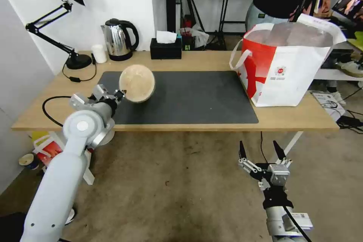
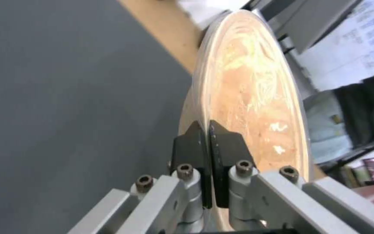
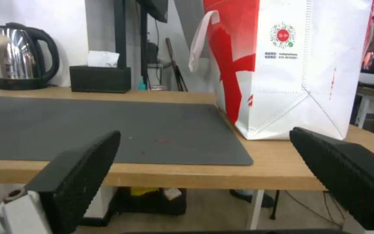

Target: Pick up the trash from the table and place it into the takeout bag.

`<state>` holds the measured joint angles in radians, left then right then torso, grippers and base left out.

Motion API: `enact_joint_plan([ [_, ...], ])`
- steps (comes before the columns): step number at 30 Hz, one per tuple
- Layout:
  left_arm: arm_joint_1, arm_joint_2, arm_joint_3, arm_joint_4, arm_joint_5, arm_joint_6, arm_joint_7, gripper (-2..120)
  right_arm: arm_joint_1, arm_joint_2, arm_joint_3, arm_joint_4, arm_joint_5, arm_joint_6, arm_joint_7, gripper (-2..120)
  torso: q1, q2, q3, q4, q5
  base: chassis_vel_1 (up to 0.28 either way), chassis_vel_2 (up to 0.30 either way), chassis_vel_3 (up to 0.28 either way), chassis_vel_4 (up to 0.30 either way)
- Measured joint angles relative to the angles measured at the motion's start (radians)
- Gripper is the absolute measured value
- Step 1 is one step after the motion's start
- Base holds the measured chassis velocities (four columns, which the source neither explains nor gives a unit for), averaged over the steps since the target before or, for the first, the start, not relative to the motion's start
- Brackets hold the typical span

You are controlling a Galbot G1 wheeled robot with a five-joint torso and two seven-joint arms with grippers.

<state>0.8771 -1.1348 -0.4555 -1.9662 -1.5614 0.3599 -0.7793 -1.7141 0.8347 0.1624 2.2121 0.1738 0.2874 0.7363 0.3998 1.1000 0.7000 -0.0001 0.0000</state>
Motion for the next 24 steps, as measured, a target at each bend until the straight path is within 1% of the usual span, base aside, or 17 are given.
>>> enact_joint_plan([
  [4,-0.017,0.017,0.004,-0.015,-0.020,-0.012,0.021,0,0.000,0.000,0.000,0.000,0.000,0.000,0.000,100,0.000,0.000,0.000,0.0001,0.0000,0.000,0.000,0.000,0.000],
  [7,-0.039,0.036,0.017,-0.009,-0.030,-0.032,0.072,0,0.000,0.000,0.000,0.000,0.000,0.000,0.000,100,0.000,0.000,0.000,0.0001,0.0000,0.000,0.000,0.000,0.000],
  [8,-0.039,0.036,0.017,-0.009,-0.030,-0.032,0.072,0,0.000,0.000,0.000,0.000,0.000,0.000,0.000,100,0.000,0.000,0.000,0.0001,0.0000,0.000,0.000,0.000,0.000],
  [10,-0.068,0.047,0.039,0.015,-0.035,-0.045,0.123,0,0.000,0.000,0.000,0.000,0.000,0.000,0.000,100,0.000,0.000,0.000,0.0002,-0.0001,0.000,0.000,0.000,0.000],
  [11,-0.076,0.049,0.044,0.021,-0.038,-0.046,0.133,0,0.000,0.000,0.000,0.000,0.000,0.000,0.000,100,0.000,0.000,0.000,0.0001,-0.0001,0.000,0.000,0.000,0.000],
  [12,-0.076,0.049,0.044,0.021,-0.038,-0.046,0.133,0,0.000,0.000,0.000,0.000,0.000,0.000,0.000,100,0.000,0.000,0.000,0.0001,-0.0001,0.000,0.000,0.000,0.000],
  [14,-0.104,0.050,0.063,0.045,-0.046,-0.050,0.159,0,0.000,0.000,0.000,0.000,0.000,0.000,0.000,100,0.000,0.000,0.000,-0.0001,0.0001,0.000,0.000,0.000,0.000],
  [16,-0.120,0.049,0.076,0.059,-0.050,-0.050,0.172,0,0.000,0.000,0.000,0.000,0.000,0.000,0.000,100,0.000,0.000,0.000,-0.0001,0.0000,0.000,0.000,0.000,0.000],
  [24,-0.131,0.048,0.088,0.079,-0.051,-0.050,0.218,0,0.000,0.000,0.000,0.000,0.000,0.000,0.000,100,0.000,0.000,0.000,0.0001,-0.0001,0.000,0.000,0.000,0.000],
])
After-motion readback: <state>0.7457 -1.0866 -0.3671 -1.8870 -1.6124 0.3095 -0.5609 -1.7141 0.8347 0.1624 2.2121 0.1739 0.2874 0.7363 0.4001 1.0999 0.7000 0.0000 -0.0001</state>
